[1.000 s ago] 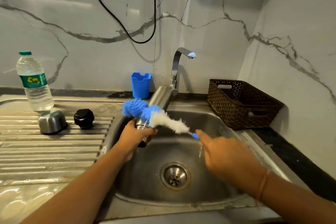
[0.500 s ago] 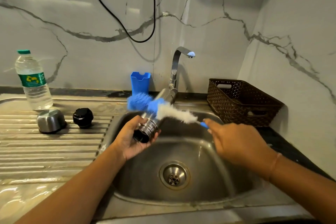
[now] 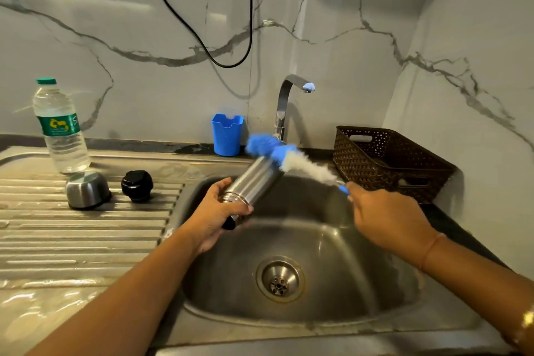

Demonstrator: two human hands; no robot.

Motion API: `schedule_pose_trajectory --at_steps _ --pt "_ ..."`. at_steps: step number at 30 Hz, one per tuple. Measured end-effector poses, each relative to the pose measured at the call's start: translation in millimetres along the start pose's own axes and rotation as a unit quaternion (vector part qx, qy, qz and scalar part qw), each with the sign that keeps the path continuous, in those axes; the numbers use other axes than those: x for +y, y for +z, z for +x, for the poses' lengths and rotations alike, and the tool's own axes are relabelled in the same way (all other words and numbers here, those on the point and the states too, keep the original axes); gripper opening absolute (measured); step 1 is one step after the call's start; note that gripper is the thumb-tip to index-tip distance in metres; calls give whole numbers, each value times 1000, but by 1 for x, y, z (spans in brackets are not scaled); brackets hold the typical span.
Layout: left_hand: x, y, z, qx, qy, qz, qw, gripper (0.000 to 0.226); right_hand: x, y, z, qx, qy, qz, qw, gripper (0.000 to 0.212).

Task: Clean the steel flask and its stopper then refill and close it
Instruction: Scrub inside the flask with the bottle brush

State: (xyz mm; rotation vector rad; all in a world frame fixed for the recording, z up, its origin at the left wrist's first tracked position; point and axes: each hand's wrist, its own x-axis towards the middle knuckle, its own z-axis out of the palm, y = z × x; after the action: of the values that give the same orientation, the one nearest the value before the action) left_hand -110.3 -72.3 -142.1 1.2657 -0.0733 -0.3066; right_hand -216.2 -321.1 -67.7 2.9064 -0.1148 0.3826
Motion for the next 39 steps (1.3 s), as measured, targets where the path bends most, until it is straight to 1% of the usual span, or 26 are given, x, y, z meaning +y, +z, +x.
schedule_pose_trajectory --at_steps 2,3,5,7,9,12,15,17,19,21,24,26,27,29,31,33,35,37,38,39 --pt "-3 1 0 5 33 125 992 107 5 1 3 12 26 0 1000 44" --pt "-3 2 -1 0 48 184 982 110 2 2 0 5 22 -6 1000 43" --pt "-5 1 0 5 76 262 962 110 -14 7 -13 -35 -13 -12 999 47" --pt "-7 -1 2 34 91 321 942 111 -31 13 -29 -81 -55 0 995 53" --pt "-7 -3 2 52 103 377 919 109 -32 16 -32 -83 -60 12 995 53" --pt "-5 -3 0 47 137 399 906 101 -13 16 -14 -44 -12 23 999 45" --pt "-3 -1 -4 40 178 453 873 96 -7 13 -3 -18 23 42 999 41" --pt "-3 -1 -5 36 187 475 859 95 -18 15 -8 -32 6 35 999 43" --pt "-2 -1 -6 44 189 493 848 92 -34 18 -21 -49 -39 47 997 47" --pt "0 -3 -7 56 197 510 836 89 -37 17 -25 -43 -59 49 996 47" --pt "1 -4 -7 53 230 540 808 93 -14 9 -5 -29 -12 27 999 39" --pt "-1 -4 -6 37 260 567 781 97 -3 2 5 -18 25 35 999 35" --pt "-2 -4 -5 33 268 583 767 100 -2 0 6 -17 30 38 999 34" --pt "-4 -5 -3 34 258 607 751 105 -11 -4 -4 -36 1 39 999 37" --pt "-5 -7 -2 41 247 617 746 109 -29 -8 -24 -85 -57 76 992 39" --pt "-5 -8 -1 46 247 621 742 111 -36 -11 -30 -121 -88 95 984 38" --pt "-5 -7 -2 47 246 616 747 110 -27 -10 -19 -104 -71 61 990 34" --pt "-6 -3 -5 45 258 601 755 111 -14 -5 -4 -68 -28 39 997 31" --pt "-7 0 -6 46 257 578 773 113 -8 -1 3 -55 -7 45 997 30" --pt "-7 4 -7 49 245 534 808 116 -4 3 10 -47 13 64 997 29"
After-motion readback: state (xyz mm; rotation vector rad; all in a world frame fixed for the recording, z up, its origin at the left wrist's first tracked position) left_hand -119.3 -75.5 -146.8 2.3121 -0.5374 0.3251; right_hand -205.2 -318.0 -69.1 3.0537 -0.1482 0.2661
